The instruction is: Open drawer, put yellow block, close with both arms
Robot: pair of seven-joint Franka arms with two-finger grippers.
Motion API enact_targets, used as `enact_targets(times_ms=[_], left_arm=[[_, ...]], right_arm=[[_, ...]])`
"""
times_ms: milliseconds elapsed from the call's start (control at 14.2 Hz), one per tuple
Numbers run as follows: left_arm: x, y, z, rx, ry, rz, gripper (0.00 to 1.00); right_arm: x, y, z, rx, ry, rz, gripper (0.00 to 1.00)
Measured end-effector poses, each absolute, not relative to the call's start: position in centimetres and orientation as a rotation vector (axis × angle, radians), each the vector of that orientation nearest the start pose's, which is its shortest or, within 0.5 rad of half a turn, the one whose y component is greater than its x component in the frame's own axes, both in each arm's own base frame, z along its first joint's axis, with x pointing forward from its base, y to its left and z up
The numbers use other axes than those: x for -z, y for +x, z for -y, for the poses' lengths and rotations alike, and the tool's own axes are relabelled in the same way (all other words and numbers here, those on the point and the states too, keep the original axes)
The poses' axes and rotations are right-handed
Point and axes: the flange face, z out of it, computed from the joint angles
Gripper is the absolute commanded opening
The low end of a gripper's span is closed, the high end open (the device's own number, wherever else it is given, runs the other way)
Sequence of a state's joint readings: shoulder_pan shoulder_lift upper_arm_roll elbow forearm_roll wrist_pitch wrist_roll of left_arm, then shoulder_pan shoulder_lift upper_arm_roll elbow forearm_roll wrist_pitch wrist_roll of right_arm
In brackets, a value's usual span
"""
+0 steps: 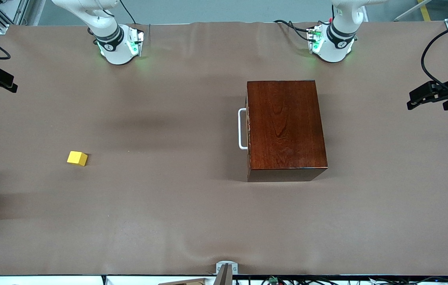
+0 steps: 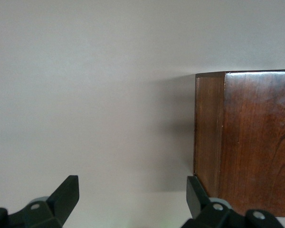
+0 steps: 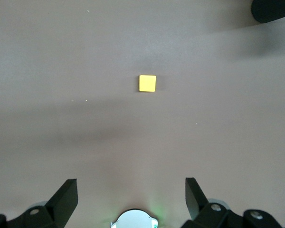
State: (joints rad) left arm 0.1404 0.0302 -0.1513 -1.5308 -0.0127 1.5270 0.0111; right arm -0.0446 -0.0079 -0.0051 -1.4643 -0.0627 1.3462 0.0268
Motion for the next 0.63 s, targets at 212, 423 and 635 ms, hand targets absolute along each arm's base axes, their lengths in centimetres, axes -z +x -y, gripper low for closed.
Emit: enact_targets(times_ms=[212, 423, 635], left_arm=[[-62.3, 55.94, 0.62, -0.053, -3.158, -0.035, 1.0], [-62.27, 55.9, 0.6, -0.058, -3.158, -0.042, 1.0], [-61.94, 55.45, 0.68, -0.12, -3.138, -0.051, 1.0]], right_arm=[[-66.06, 52.81, 3.4, -0.158, -3.195, -0.139, 1.0], [-66.06, 52.93, 3.4, -0.146, -3.196, -0.138, 1.0], [-65.81, 53.06, 3.31, -0.144, -3.196, -0.135, 1.0]])
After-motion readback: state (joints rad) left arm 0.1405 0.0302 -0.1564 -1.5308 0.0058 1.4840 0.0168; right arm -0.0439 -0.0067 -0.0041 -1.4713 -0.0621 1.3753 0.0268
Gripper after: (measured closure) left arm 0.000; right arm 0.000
